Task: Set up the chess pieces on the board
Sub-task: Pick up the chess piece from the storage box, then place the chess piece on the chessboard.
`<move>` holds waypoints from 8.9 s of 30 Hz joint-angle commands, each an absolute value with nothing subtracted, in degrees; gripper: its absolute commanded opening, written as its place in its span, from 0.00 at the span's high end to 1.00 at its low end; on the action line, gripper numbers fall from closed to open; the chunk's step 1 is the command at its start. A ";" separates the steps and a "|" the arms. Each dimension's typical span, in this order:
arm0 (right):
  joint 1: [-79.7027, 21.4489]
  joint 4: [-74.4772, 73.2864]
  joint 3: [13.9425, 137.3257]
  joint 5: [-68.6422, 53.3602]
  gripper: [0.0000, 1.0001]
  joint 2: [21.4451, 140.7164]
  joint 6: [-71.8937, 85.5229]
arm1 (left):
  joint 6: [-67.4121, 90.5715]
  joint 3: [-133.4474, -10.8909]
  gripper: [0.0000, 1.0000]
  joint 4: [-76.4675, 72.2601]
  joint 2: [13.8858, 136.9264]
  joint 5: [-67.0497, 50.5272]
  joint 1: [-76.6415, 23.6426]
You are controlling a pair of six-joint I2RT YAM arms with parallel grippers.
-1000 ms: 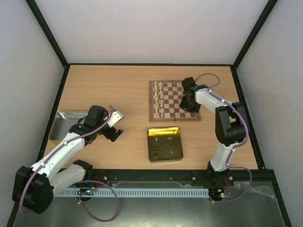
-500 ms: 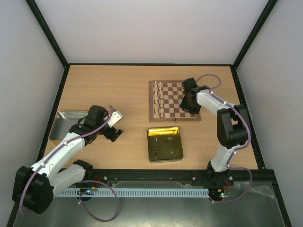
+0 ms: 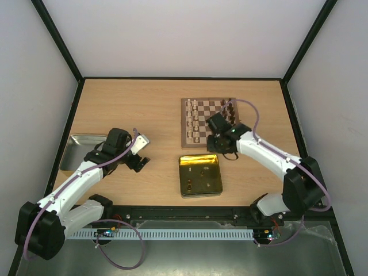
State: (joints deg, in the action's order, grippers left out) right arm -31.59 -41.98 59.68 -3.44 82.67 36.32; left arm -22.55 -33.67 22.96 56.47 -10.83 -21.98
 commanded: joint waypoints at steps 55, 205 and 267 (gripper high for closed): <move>-52.79 -40.87 53.39 0.08 0.93 86.98 40.81 | -22.72 -32.96 0.01 22.70 58.02 -10.48 -22.75; -24.83 -48.54 69.27 6.76 0.97 95.94 34.16 | -22.79 -32.79 0.01 22.73 57.84 -10.55 -24.70; -17.05 -42.02 68.30 -3.47 0.81 98.85 35.01 | -22.80 -32.90 0.01 22.76 58.49 -10.45 -25.04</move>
State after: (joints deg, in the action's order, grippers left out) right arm -17.26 -41.36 68.95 -3.36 101.10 34.94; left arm -22.59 -33.67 22.61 58.54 -10.04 -24.60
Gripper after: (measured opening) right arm 0.170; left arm 0.992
